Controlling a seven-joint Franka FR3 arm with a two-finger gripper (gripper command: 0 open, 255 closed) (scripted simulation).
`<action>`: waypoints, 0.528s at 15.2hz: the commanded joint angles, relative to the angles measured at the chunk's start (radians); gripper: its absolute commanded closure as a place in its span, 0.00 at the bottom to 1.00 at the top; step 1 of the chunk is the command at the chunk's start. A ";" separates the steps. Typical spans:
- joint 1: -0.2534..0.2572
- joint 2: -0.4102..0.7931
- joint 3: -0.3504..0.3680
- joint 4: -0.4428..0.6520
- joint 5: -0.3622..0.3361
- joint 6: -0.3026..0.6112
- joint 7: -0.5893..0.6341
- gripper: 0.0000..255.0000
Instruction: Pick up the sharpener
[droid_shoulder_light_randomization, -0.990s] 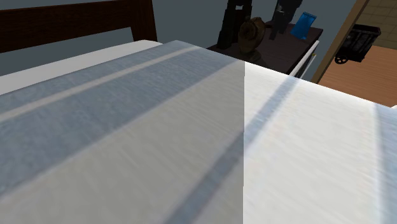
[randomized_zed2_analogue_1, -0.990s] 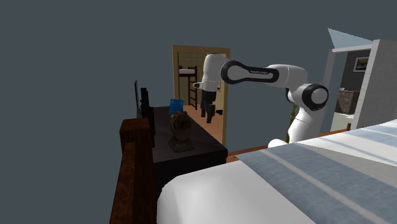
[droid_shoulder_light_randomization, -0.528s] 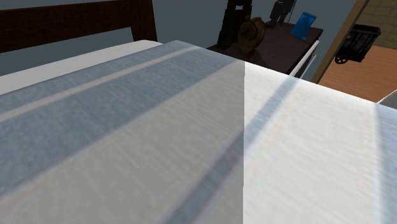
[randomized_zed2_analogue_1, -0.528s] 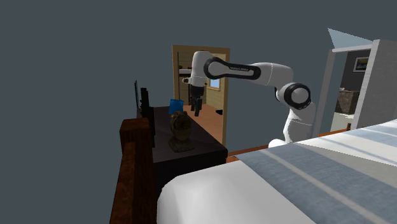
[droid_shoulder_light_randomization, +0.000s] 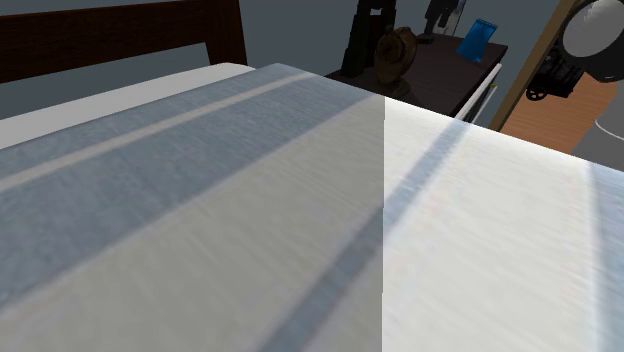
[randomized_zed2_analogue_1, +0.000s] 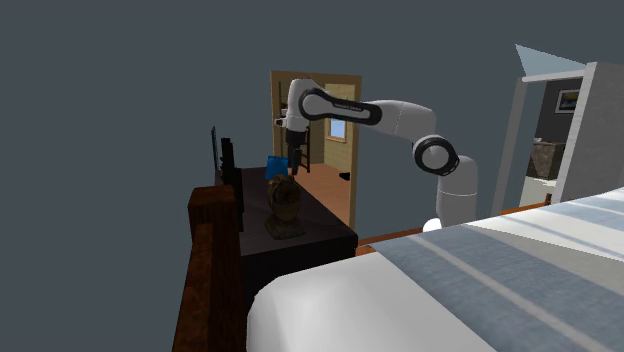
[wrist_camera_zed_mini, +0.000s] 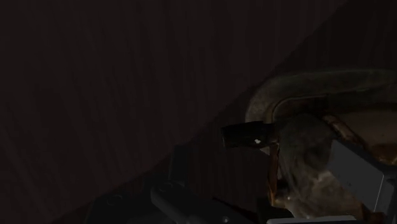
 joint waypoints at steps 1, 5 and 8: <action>0.001 -0.003 0.000 -0.024 -0.002 0.023 0.001 0.00; 0.006 -0.031 0.004 -0.114 -0.013 0.087 0.009 0.00; 0.006 -0.031 0.005 -0.121 -0.013 0.093 0.010 1.00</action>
